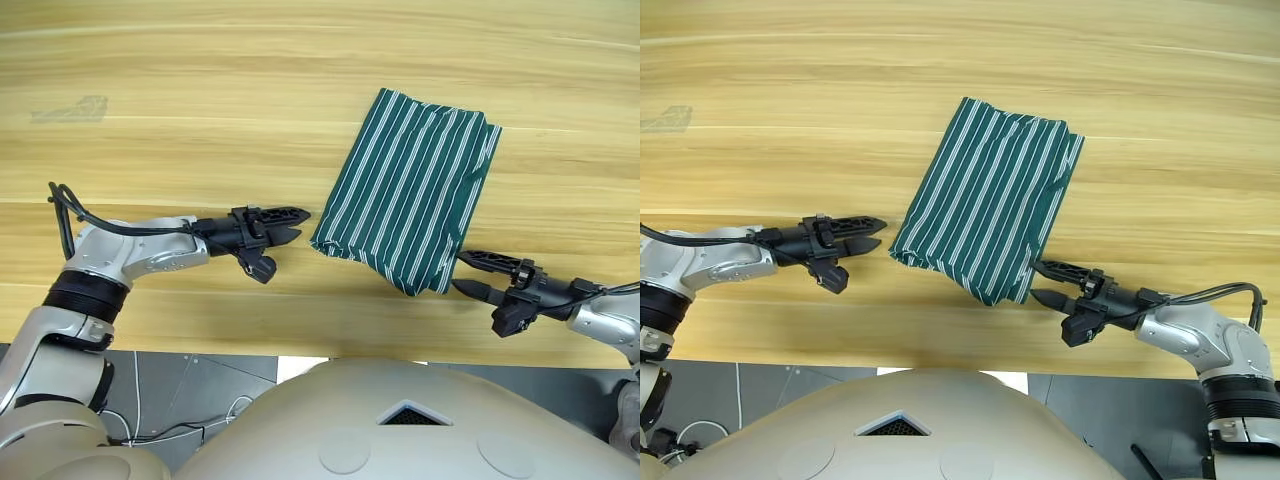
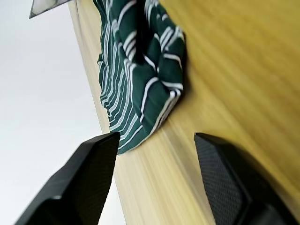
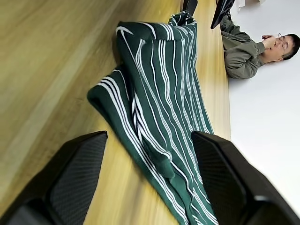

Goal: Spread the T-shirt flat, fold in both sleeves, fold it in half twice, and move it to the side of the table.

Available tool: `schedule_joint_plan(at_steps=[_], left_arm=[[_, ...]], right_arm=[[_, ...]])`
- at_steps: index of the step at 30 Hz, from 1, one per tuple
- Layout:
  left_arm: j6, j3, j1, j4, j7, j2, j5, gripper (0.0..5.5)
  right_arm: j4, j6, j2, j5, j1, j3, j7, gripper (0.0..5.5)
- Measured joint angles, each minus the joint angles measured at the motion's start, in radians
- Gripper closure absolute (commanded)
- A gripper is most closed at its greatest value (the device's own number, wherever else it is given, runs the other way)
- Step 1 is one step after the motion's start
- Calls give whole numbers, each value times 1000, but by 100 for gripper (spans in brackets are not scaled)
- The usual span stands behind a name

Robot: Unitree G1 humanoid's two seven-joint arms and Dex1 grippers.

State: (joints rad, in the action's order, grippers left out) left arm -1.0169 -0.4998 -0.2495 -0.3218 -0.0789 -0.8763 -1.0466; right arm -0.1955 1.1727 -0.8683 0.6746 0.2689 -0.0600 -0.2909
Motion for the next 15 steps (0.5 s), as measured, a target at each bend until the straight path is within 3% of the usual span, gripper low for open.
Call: schedule_joint_plan(at_steps=[5,14,15], left_arm=[[-16,-70,-40,-6,0,70,5,252],[-19,-129,-95,-30,-15,89,-8,252],[-14,-132,-97,-31,-15,92,-7,274]], right_arm=[[-11,-19,-5,-41,-18,-56,3,215],[-6,-61,6,-71,-107,-168,-32,215],[-16,-66,10,-77,-125,-181,-38,212]])
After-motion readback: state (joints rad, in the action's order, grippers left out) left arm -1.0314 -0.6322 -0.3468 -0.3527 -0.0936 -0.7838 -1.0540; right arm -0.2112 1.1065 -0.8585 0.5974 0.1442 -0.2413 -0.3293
